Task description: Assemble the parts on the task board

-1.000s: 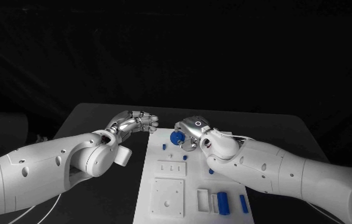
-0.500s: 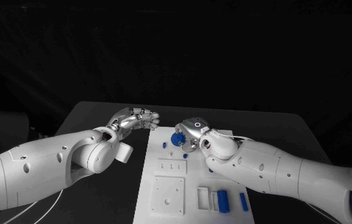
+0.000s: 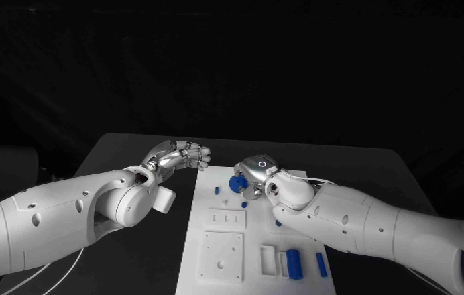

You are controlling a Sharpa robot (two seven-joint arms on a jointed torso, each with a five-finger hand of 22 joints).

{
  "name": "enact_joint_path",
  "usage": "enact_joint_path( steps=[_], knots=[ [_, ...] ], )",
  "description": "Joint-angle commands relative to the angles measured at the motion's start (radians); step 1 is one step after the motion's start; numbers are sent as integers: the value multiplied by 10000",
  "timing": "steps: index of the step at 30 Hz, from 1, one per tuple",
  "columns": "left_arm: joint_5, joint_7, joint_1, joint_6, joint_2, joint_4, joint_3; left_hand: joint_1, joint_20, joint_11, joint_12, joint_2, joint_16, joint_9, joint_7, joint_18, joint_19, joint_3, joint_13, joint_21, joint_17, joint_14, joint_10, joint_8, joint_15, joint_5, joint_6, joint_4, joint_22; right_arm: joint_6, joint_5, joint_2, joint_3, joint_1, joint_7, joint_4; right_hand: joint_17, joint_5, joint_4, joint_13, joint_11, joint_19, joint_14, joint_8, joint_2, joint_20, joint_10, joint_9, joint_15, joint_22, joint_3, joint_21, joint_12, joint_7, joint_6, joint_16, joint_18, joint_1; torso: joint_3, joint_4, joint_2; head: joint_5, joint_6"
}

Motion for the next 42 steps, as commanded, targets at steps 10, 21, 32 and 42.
enact_joint_path(
  steps=[10,21,32,42],
  knots=[
    [-12,86,16,109,42,6,10,-67,13,-22,-66,-21,-67,-17,58,193,-60,54,-17,40,13,40,77,-73,12,24,45,24,-3,156,136,101,-11,-9,9,-183,32,-46,-48,-50,162,-24,4,-387,-181,-19,-178,-175,119,149,49,18,19,383,196,-142,612,129,1,-7,1,1,14],
    [-12,73,17,139,34,9,10,-104,16,-17,-79,-29,-76,-21,62,190,-60,42,-19,41,21,41,74,-80,16,24,41,38,-3,344,163,123,-15,-9,-78,-236,69,-101,-108,-71,272,-38,7,-653,-224,-16,-241,-304,227,148,-53,5,26,496,-298,-170,612,150,-9,9,1,-8,2],
    [-12,76,17,142,35,3,10,-119,17,-15,-84,-29,-80,-23,63,190,-60,40,-19,42,24,41,73,-82,16,25,40,43,-4,437,426,50,-15,-9,-18,-156,77,-108,-118,-75,280,-42,5,-680,-229,-14,-252,-318,234,147,-76,1,30,505,-358,-178,612,156,-3,1,-5,2,11],
    [-12,117,17,142,-1,-75,10,-132,17,-15,-87,-22,-84,-23,63,190,-61,39,-19,42,28,41,76,-83,17,26,42,46,-5,-815,1697,-828,108,59,804,685,91,-20,-90,-82,306,-45,4,-638,-201,-12,-261,-304,257,145,-100,-7,44,533,-299,-191,612,128,18,-16,-13,14,59]
  ],
)
